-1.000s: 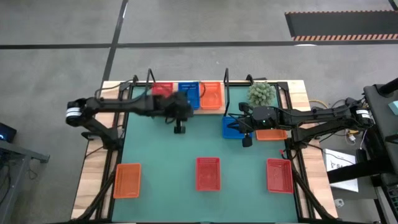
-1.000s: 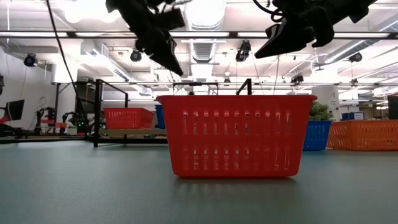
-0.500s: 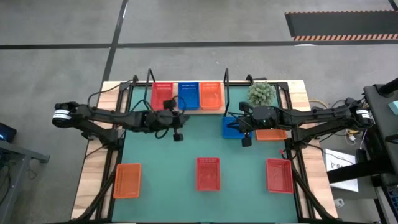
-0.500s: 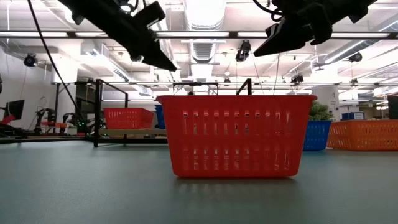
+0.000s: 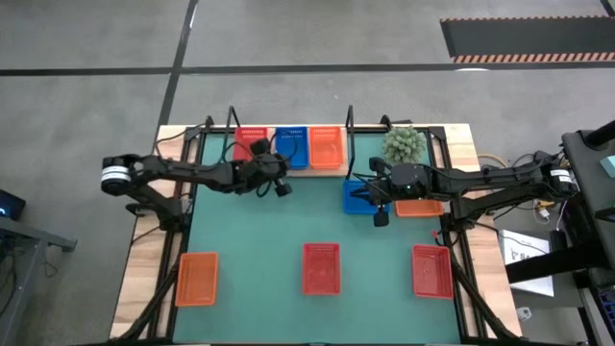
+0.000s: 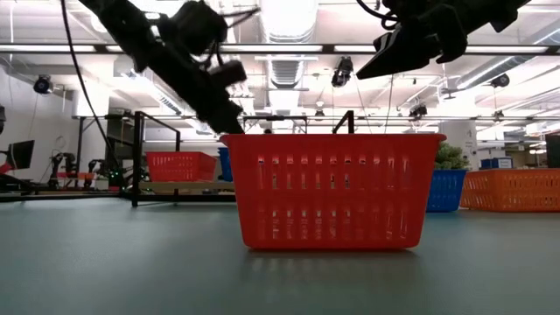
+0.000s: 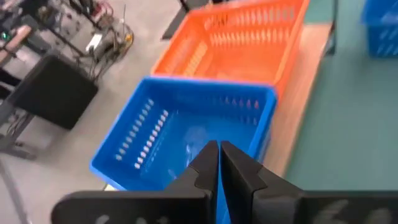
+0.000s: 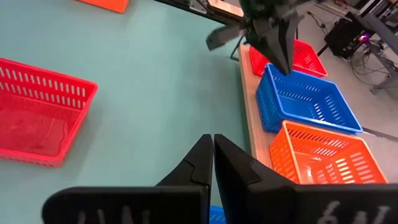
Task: Stack baskets on shelf by color
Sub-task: Stack the bottom blue bin on top of the blue bin on the shelf
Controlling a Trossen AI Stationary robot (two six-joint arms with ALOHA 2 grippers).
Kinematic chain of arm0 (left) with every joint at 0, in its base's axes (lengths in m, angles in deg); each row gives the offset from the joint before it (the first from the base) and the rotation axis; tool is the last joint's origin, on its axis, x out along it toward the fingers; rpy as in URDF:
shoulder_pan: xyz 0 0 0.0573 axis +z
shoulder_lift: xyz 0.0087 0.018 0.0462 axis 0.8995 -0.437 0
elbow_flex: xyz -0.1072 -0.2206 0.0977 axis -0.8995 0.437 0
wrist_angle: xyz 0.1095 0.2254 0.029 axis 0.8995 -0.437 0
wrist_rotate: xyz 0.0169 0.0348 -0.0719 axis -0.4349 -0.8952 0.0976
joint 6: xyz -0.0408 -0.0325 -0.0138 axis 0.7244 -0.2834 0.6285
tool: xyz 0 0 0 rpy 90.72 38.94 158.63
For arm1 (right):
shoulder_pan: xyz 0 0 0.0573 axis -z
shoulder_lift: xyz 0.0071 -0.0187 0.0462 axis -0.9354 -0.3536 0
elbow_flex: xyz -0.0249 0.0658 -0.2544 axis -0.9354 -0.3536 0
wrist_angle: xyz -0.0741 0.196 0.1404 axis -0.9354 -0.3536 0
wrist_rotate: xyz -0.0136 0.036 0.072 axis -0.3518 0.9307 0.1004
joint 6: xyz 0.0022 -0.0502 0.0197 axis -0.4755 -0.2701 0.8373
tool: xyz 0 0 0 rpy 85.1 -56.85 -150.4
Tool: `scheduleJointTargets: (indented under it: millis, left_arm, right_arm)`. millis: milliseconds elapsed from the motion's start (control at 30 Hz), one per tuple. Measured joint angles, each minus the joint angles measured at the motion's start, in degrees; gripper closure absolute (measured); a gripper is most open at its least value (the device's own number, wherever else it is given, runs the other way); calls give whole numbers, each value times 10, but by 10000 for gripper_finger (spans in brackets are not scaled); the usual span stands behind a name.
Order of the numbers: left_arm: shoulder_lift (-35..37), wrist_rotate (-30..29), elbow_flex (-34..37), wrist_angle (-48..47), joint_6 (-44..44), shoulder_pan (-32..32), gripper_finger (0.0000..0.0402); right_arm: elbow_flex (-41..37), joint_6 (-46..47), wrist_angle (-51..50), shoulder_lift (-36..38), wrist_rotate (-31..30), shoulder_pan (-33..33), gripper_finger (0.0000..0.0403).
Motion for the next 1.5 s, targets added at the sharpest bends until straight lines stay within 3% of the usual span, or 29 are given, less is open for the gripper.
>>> scheduleJointTargets:
  millis: [733,1500]
  left_arm:
    - [19,0,0,-96,31,11,402]
    - [21,-3,0,-106,32,11,402]
  right_arm:
    - [0,0,-10,0,-1,0,394]
    - [0,1,-11,0,-1,0,394]
